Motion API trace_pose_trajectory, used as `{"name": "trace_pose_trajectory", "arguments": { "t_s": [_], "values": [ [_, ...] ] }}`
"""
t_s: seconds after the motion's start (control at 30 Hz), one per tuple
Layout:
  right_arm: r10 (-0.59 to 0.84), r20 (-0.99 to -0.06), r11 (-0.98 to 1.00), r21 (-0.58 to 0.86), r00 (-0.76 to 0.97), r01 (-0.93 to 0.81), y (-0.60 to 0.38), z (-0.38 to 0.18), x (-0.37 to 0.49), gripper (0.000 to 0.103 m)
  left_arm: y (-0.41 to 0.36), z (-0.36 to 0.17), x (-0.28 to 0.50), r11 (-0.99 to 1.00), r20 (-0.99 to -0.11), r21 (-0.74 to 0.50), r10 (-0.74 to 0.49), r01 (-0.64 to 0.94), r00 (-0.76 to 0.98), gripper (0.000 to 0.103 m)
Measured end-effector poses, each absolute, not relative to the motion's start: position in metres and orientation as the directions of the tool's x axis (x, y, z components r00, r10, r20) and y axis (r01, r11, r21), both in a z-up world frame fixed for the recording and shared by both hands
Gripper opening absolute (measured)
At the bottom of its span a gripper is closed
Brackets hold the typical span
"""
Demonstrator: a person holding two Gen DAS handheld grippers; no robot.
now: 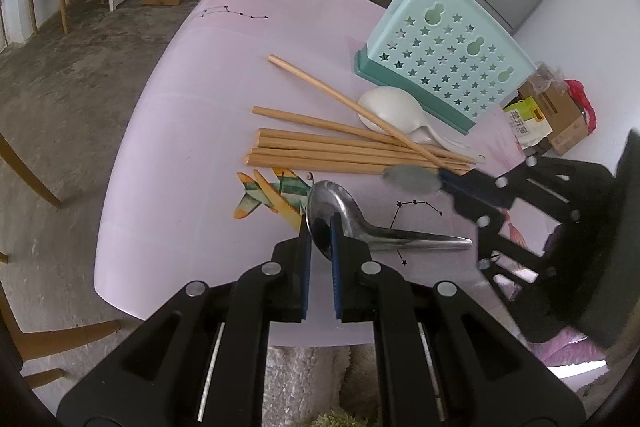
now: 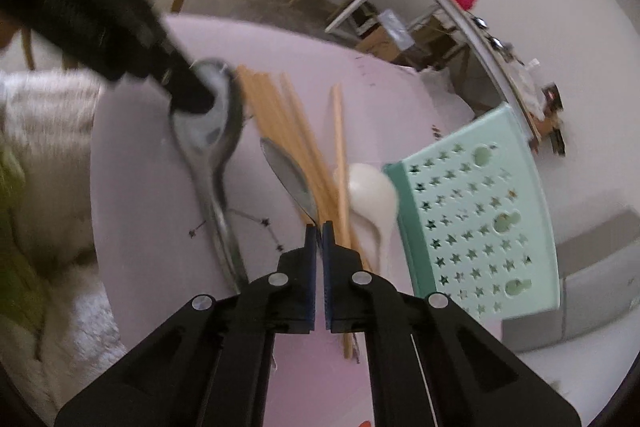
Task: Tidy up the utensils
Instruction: 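Close the left gripper on a metal spoon while the right gripper grasps another spoon, then lift the held spoons with both grippers and carry them over the green holder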
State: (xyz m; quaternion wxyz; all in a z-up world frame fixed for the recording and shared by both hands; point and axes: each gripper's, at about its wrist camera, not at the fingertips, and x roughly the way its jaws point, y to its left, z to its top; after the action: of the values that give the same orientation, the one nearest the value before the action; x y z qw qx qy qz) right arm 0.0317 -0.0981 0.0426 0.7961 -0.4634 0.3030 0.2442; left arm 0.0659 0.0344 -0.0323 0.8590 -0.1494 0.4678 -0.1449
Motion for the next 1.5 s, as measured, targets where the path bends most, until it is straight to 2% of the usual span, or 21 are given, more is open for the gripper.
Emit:
{"name": "trace_pose_trajectory", "arguments": {
  "t_s": [0.2, 0.4, 0.5, 0.67, 0.93, 1.17, 1.33, 1.5],
  "values": [
    [0.189, -0.693, 0.641, -0.45, 0.696, -0.622, -0.116, 0.077, 0.04, 0.002, 0.036, -0.031, 0.062, 0.914, -0.75, -0.395, -0.381, 0.096, 0.54, 0.007],
    [0.291, -0.643, 0.833, -0.193, 0.708, -0.518, -0.143, 0.109, 0.058, 0.002, 0.04, -0.024, 0.058, 0.922, -0.733, -0.377, -0.356, 0.089, 0.58, 0.007],
    [0.346, -0.599, 0.896, -0.017, 0.722, -0.444, -0.165, 0.124, 0.071, 0.002, 0.041, -0.021, 0.057, 0.925, -0.725, -0.37, -0.347, 0.088, 0.595, 0.006],
    [0.387, -0.504, 0.919, 0.142, 0.772, -0.367, -0.2, 0.147, 0.083, 0.002, 0.042, -0.02, 0.057, 0.925, -0.721, -0.368, -0.345, 0.09, 0.601, 0.006],
    [0.421, -0.354, 0.903, 0.257, 0.835, -0.346, -0.252, 0.19, 0.098, 0.002, 0.042, -0.017, 0.058, 0.93, -0.717, -0.356, -0.338, 0.097, 0.61, 0.006],
    [0.431, -0.204, 0.883, 0.295, 0.879, -0.365, -0.293, 0.232, 0.12, 0.002, 0.042, -0.008, 0.056, 0.93, -0.697, -0.349, -0.341, 0.117, 0.63, 0.005],
    [0.421, -0.187, 0.884, 0.304, 0.888, -0.355, -0.305, 0.233, 0.154, 0.002, 0.045, -0.004, 0.057, 0.927, -0.693, -0.359, -0.344, 0.111, 0.633, 0.004],
    [0.404, -0.235, 0.893, 0.311, 0.884, -0.325, -0.314, 0.214, 0.184, 0.002, 0.051, 0.016, 0.055, 0.924, -0.661, -0.361, -0.351, 0.13, 0.663, 0.002]
  ]
}}
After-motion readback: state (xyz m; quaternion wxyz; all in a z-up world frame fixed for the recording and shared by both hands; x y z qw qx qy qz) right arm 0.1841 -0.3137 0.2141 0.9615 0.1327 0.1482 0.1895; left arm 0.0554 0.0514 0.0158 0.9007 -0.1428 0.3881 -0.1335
